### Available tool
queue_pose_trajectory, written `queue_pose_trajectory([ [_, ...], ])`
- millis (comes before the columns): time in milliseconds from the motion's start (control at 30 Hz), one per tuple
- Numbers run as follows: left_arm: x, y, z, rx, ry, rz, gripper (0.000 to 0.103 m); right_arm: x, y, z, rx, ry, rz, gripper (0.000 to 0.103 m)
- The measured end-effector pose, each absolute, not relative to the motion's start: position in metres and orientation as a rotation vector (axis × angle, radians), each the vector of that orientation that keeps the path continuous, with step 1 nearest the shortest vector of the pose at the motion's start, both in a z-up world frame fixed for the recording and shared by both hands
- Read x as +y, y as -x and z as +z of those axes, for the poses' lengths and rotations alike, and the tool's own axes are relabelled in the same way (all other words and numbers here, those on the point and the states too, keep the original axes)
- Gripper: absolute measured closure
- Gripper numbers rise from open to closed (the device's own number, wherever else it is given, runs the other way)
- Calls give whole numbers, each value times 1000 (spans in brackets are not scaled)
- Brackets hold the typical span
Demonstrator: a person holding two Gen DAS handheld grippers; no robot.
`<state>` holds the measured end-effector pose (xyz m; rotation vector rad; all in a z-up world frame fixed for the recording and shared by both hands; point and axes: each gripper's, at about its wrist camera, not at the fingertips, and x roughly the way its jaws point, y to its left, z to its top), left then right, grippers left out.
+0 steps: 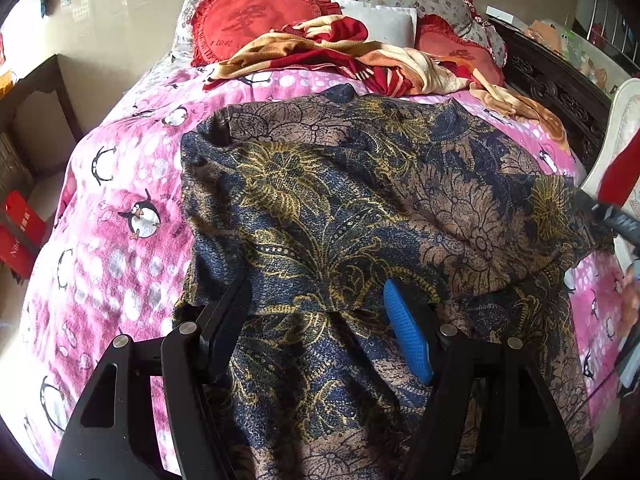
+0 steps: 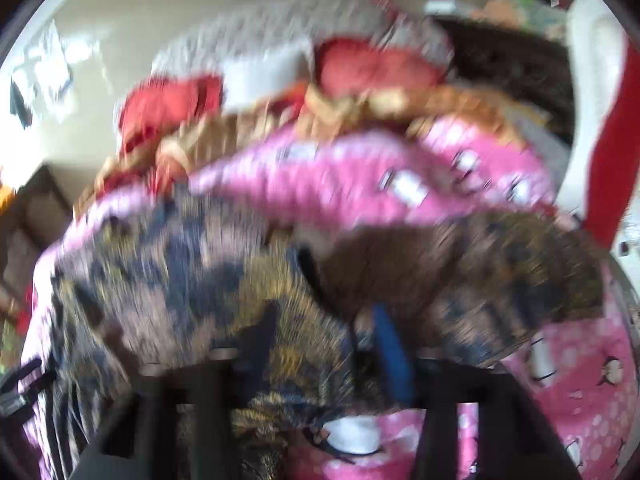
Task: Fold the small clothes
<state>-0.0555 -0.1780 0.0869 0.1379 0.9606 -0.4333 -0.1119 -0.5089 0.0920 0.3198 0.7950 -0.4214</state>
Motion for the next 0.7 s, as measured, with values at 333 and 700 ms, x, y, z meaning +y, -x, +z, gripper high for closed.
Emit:
queue_pose_trajectory([
  [333, -188, 57, 84, 965, -155, -417, 34, -490, 90, 70, 887, -209, -314, 58],
  [700, -192, 58, 82, 982, -173, -417, 34, -486, 96, 77, 890, -214, -316, 61],
])
